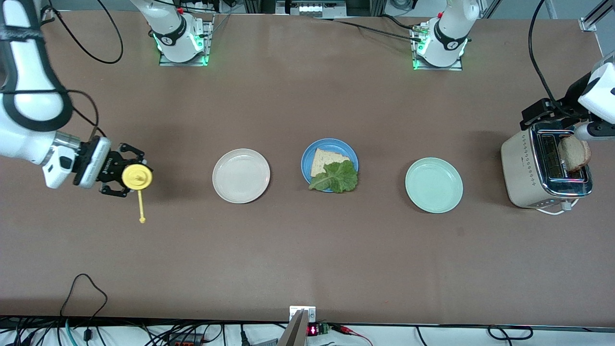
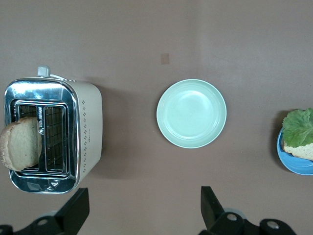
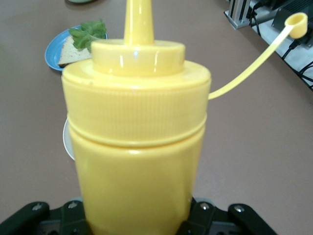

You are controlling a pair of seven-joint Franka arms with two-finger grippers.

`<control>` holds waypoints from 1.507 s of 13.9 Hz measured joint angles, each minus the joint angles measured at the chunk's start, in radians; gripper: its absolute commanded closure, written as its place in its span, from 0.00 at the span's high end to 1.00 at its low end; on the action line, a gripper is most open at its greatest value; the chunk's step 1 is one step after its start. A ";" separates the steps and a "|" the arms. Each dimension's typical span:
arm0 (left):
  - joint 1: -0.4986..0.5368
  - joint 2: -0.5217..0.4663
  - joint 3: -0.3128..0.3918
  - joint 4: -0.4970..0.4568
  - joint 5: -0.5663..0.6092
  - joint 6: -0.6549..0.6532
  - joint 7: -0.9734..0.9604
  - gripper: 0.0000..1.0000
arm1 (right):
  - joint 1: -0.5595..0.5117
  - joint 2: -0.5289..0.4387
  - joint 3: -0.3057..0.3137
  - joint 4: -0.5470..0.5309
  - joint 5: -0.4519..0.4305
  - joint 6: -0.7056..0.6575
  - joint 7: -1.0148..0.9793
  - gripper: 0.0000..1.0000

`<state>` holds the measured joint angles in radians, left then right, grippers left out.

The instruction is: Make sandwich in blue plate with both arms

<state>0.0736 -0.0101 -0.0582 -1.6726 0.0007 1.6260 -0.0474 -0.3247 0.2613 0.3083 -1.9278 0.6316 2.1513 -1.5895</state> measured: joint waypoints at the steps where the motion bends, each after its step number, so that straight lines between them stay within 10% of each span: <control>1: 0.000 0.000 0.000 -0.001 0.000 -0.001 0.000 1.00 | 0.040 -0.018 0.001 -0.001 -0.053 0.019 0.091 0.00; 11: -0.006 0.000 -0.001 -0.003 0.000 -0.003 0.000 1.00 | 0.388 -0.068 0.043 -0.004 -0.517 0.099 0.869 0.00; 21: -0.006 -0.001 0.000 -0.004 0.000 -0.003 0.000 1.00 | 0.725 0.087 0.043 0.032 -0.945 0.124 1.177 0.00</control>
<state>0.0673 -0.0108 -0.0586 -1.6765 0.0008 1.6229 -0.0474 0.4005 0.3479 0.3512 -1.8956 -0.3134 2.2758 -0.4126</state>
